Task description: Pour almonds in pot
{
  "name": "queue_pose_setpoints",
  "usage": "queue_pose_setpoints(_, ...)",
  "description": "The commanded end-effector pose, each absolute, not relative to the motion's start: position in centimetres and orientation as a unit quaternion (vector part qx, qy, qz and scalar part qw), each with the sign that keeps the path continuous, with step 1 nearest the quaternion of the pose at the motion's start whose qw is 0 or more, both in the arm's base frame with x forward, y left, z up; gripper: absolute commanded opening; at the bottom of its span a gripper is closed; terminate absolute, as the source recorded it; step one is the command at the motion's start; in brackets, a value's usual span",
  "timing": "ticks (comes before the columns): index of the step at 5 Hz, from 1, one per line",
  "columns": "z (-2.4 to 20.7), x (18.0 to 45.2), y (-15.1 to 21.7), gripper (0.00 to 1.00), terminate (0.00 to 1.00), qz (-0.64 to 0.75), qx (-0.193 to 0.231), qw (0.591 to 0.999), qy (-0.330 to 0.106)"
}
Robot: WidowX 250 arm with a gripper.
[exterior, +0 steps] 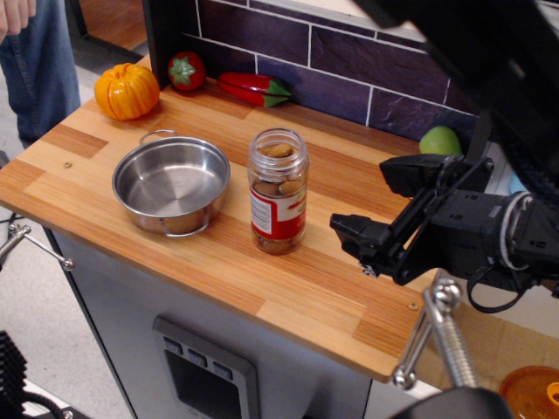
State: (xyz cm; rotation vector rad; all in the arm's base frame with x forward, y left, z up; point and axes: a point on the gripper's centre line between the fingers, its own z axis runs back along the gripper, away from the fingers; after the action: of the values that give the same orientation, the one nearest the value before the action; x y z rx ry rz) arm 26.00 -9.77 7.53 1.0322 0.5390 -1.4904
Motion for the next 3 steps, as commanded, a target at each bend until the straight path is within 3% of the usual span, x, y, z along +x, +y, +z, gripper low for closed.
queue_pose_setpoints(1,7.5,26.0,-9.8,1.0,0.0,-0.639,0.443,0.585,0.231)
queue_pose_setpoints(3,7.4,27.9,-6.9,1.0,0.0,-0.597,0.466,0.602,0.254)
